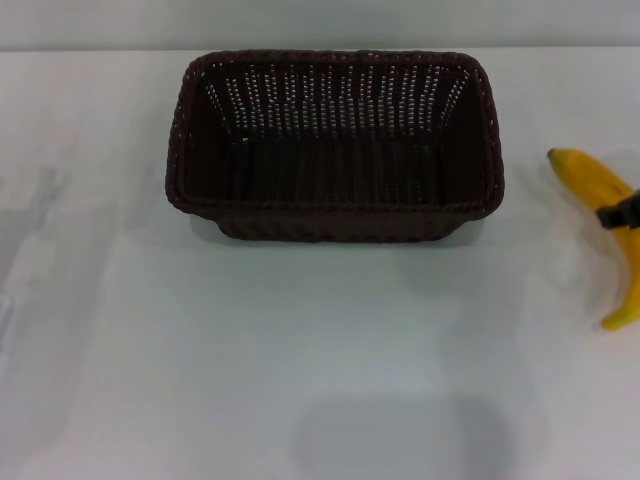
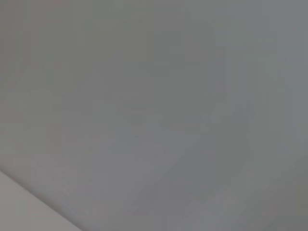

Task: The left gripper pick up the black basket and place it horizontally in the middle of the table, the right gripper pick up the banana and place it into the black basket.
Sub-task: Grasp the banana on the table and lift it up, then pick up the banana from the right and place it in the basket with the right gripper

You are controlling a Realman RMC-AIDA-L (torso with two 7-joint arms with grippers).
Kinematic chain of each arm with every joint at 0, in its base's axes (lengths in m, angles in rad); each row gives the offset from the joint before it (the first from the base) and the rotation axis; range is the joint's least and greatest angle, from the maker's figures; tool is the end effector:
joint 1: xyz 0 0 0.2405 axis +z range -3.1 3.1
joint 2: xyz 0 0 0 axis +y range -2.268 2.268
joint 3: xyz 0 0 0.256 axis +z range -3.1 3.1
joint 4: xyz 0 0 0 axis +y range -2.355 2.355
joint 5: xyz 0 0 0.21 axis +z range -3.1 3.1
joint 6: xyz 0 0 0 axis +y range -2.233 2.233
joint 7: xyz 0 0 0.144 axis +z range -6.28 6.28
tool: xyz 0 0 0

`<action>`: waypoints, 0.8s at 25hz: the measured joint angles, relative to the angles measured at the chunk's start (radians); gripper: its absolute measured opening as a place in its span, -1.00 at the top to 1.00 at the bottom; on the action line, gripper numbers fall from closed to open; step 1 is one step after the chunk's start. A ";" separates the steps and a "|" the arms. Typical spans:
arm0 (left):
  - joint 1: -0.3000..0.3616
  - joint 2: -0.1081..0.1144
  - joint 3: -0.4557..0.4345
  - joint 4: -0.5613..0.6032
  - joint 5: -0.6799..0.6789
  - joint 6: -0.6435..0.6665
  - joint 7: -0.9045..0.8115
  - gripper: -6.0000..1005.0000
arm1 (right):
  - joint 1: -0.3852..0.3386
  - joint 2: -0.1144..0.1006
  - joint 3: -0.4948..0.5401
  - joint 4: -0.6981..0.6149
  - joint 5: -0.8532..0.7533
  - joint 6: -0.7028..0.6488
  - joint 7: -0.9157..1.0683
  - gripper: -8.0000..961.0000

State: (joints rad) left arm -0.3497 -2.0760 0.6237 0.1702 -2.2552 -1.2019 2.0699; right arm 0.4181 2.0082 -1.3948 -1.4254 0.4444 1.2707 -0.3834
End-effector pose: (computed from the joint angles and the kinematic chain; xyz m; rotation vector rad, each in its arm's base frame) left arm -0.3759 0.3066 0.0364 -1.3447 -1.1037 -1.1572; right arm 0.2402 0.3679 0.0485 -2.1587 1.0486 -0.3348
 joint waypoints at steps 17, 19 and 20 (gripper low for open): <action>-0.008 -0.001 0.005 -0.005 0.003 0.000 0.000 -0.78 | 0.242 0.003 0.144 0.033 0.383 -0.191 -0.405 -0.15; -0.013 -0.003 0.006 -0.007 0.004 0.000 0.001 -0.78 | 0.283 0.004 0.133 0.112 0.457 -0.209 -0.481 -0.17; -0.019 -0.003 0.006 -0.007 0.006 0.003 0.001 -0.78 | 0.303 0.004 0.126 0.159 0.504 -0.213 -0.535 -0.18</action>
State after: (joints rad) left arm -0.3683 -2.0792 0.6293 0.1627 -2.2496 -1.1984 2.0706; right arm 0.7207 2.0119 -1.2686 -1.2660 0.9480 1.0581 -0.9182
